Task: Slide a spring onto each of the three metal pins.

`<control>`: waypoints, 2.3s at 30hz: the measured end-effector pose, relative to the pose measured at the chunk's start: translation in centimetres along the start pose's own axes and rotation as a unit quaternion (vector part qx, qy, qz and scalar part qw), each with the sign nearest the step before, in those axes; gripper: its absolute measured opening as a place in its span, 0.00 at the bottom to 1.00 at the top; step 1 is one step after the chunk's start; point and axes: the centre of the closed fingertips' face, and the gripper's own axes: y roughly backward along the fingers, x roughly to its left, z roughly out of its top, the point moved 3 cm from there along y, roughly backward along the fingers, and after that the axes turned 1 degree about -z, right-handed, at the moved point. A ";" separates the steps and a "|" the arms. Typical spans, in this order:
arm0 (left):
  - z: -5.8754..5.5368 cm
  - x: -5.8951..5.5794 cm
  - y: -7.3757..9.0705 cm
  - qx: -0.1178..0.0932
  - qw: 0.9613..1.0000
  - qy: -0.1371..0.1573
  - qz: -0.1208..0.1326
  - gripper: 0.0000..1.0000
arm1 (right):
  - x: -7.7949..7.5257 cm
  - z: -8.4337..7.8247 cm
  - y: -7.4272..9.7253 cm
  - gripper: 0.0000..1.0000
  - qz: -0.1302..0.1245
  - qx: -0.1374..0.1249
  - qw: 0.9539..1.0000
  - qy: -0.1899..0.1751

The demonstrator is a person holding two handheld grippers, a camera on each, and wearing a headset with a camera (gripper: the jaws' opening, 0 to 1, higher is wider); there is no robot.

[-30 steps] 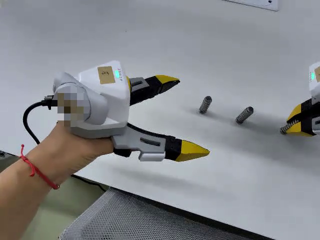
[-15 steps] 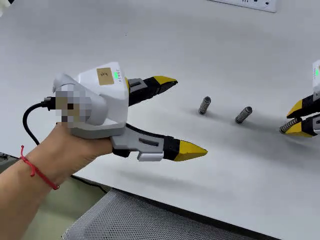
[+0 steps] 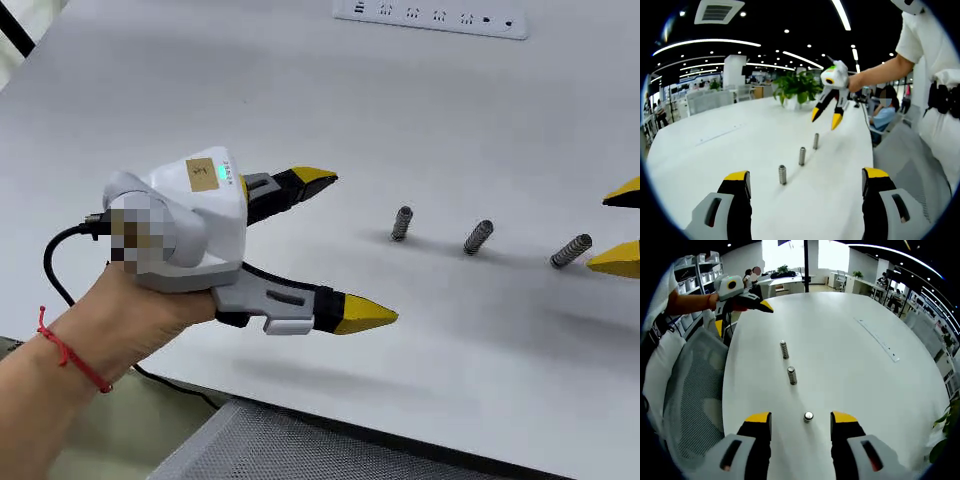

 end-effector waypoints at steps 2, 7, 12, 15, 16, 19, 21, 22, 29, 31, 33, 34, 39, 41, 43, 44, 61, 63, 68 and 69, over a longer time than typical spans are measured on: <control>-0.3 0.1 0.1 0.008 1.000 -0.006 0.001 0.95 | 0.4 -0.6 1.0 0.53 -0.011 -0.029 0.999 -0.026; -0.7 0.1 0.3 0.019 1.000 -0.010 0.002 0.98 | 2.5 -2.6 2.3 0.65 -0.032 -0.092 0.993 -0.063; -1.1 0.0 0.4 0.032 0.999 -0.020 -0.003 1.00 | 4.1 -4.9 3.2 0.79 -0.039 -0.132 0.987 -0.085; -1.7 -0.1 0.4 0.046 0.998 -0.030 -0.007 1.00 | 4.6 -6.2 3.6 0.83 -0.046 -0.150 0.983 -0.099; -1.7 0.0 0.4 0.048 0.998 -0.037 -0.005 1.00 | 4.7 -6.4 3.7 0.85 -0.048 -0.156 0.981 -0.103; -2.1 0.4 0.5 0.049 0.998 -0.033 0.001 1.00 | 5.2 -6.4 3.8 0.91 -0.060 -0.178 0.976 -0.115; -2.3 0.5 0.5 0.051 0.998 -0.031 0.005 1.00 | 5.8 -6.3 3.9 0.95 -0.063 -0.185 0.974 -0.113; -2.5 0.6 0.6 0.057 0.998 -0.031 0.006 1.00 | 5.9 -6.4 3.8 0.96 -0.065 -0.187 0.974 -0.111; -3.1 0.4 0.5 0.070 0.997 -0.030 0.008 1.00 | 6.9 -5.6 4.0 0.99 -0.075 -0.203 0.969 -0.118; -3.3 0.3 0.5 0.072 0.997 -0.025 0.009 1.00 | 7.0 -5.5 4.1 0.99 -0.073 -0.206 0.968 -0.119; -3.5 0.2 0.5 0.076 0.997 -0.026 0.008 1.00 | 7.1 -5.5 4.1 0.99 -0.073 -0.207 0.968 -0.119; -3.4 0.0 0.5 0.077 0.997 -0.026 0.007 1.00 | 7.1 -5.5 4.1 0.98 -0.074 -0.206 0.968 -0.120; -3.3 -0.1 0.5 0.075 0.997 -0.024 0.009 1.00 | 6.8 -5.7 4.5 0.97 -0.075 -0.211 0.967 -0.122; -3.3 -0.2 0.5 0.074 0.997 -0.024 0.009 1.00 | 6.7 -5.5 4.7 0.97 -0.076 -0.212 0.967 -0.121; -3.2 -0.3 0.5 0.075 0.997 -0.026 0.008 1.00 | 6.6 -5.4 4.8 0.97 -0.077 -0.214 0.966 -0.119; -3.2 -0.3 0.5 0.076 0.997 -0.027 0.009 1.00 | 6.6 -5.3 4.8 0.97 -0.077 -0.214 0.967 -0.118; -3.1 -0.6 0.4 0.074 0.997 -0.031 0.004 1.00 | 6.3 -5.6 5.0 0.95 -0.079 -0.210 0.968 -0.113; -3.0 -0.6 0.4 0.073 0.997 -0.031 0.003 1.00 | 6.3 -5.6 5.0 0.95 -0.078 -0.210 0.968 -0.112; -3.0 -0.7 0.3 0.073 0.997 -0.032 0.000 1.00 | 6.2 -5.6 5.0 0.95 -0.079 -0.209 0.968 -0.112; -3.0 -0.7 0.3 0.072 0.997 -0.032 0.001 1.00 | 6.3 -5.6 5.0 0.95 -0.078 -0.208 0.969 -0.111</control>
